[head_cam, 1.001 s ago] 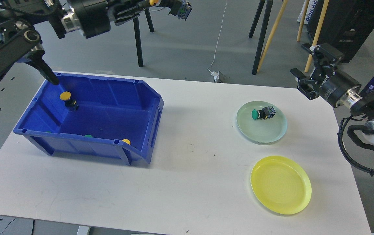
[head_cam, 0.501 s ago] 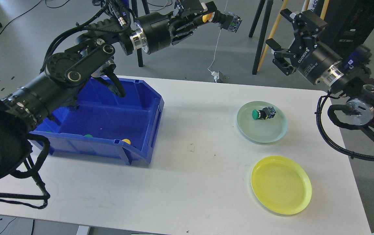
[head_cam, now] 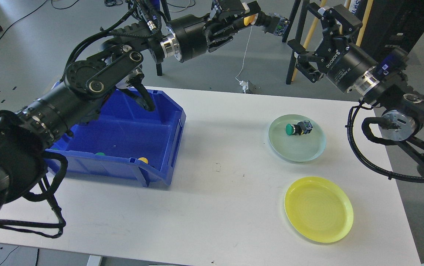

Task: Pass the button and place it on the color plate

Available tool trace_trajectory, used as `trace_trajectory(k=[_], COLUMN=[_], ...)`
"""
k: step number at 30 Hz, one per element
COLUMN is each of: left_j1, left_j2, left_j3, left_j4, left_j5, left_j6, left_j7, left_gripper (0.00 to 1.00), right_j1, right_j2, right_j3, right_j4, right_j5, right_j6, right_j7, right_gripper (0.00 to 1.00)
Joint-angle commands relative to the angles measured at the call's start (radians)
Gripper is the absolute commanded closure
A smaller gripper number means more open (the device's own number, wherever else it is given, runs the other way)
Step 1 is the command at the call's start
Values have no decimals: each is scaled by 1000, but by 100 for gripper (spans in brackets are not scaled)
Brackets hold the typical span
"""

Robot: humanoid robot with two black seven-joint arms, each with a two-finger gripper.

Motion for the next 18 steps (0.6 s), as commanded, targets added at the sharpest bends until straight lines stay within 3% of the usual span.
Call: trace_trajectory(k=[1,18], left_j1=[-11,-38], left_j2=[-7,-47], left_j3=[0,1], left_j4=[4,31], left_j5=[-9,-38], left_j6=[0,0], left_j7=[0,5], left_gripper=[79,79], right_j1=[1,24], right_j2=[5,35], right_j3=[2,25], right_j4=[9,8], right_j5=[1,50], right_j6=[1,-5], right_j7=[0,0], right_gripper=[7,7])
